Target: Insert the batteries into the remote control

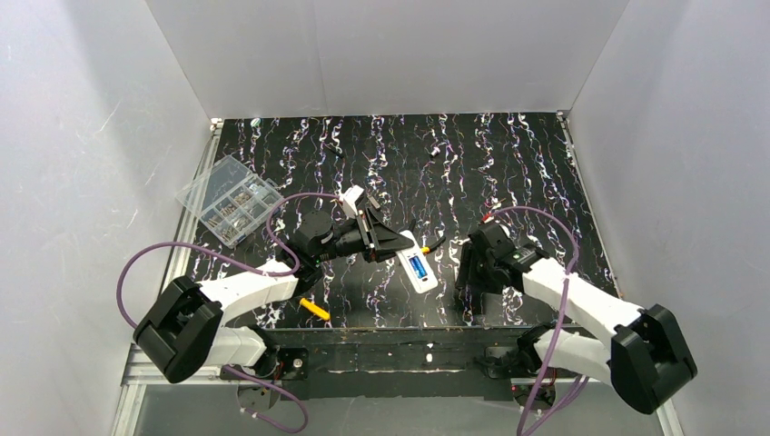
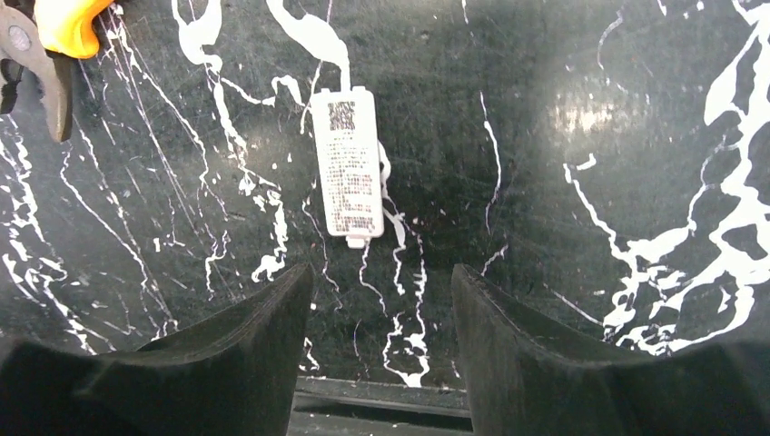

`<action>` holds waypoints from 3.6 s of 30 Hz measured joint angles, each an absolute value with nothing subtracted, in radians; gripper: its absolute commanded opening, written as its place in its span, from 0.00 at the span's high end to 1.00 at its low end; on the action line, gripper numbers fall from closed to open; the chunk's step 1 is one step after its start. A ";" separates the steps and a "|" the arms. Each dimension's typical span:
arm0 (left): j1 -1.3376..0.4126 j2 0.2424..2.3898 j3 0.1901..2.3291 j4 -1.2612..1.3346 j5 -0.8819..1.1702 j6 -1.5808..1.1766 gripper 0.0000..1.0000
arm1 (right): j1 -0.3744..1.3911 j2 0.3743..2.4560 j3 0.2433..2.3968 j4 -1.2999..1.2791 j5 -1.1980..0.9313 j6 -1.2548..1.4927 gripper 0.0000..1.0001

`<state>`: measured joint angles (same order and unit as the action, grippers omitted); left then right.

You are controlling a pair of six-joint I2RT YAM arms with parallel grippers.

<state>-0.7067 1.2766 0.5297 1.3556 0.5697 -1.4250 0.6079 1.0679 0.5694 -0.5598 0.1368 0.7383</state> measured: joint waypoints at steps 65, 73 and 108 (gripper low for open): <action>-0.706 1.304 0.513 1.380 0.573 -1.441 1.00 | 0.608 1.202 0.606 -0.392 0.086 0.621 0.55; -0.706 1.304 0.506 1.386 0.574 -1.440 1.00 | 0.607 1.260 0.591 -0.374 0.086 0.630 0.65; -0.706 1.305 0.498 1.394 0.561 -1.414 1.00 | 0.602 0.895 0.693 -0.463 0.018 0.521 0.99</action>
<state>-0.7059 1.3052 0.4984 1.3941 0.5613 -1.4139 0.6022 0.8948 0.6930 -0.4629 0.0181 0.5205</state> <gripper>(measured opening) 0.252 0.086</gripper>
